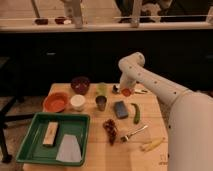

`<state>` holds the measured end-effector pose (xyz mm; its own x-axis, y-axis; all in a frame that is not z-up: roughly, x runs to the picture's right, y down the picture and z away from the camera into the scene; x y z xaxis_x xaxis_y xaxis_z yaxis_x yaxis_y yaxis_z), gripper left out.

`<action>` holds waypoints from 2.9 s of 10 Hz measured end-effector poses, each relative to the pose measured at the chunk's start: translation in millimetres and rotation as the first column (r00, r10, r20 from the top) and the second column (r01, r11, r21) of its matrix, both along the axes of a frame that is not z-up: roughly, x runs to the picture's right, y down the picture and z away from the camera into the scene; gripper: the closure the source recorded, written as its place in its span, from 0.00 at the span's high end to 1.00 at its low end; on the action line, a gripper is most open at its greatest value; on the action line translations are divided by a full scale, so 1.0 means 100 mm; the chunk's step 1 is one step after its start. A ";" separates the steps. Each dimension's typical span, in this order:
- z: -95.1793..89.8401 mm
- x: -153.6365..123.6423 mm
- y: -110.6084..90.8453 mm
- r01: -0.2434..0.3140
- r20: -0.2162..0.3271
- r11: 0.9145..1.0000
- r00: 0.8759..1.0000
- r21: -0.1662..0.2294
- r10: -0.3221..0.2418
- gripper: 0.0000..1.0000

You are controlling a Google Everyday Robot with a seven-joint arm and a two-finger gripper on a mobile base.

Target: Place apple in purple bowl

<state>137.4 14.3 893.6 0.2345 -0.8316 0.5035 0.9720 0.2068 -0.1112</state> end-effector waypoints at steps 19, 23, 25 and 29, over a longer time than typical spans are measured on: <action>-0.27 -1.06 -0.22 0.056 0.164 0.997 0.984 0.046 -0.063 0.00; -0.14 -1.32 -0.33 0.098 0.207 0.994 0.972 0.057 -0.107 0.00; -0.03 -1.71 -0.44 0.126 0.250 0.990 0.958 0.066 -0.139 0.00; 0.10 -2.10 -0.64 0.156 0.312 0.983 0.933 0.099 -0.179 0.00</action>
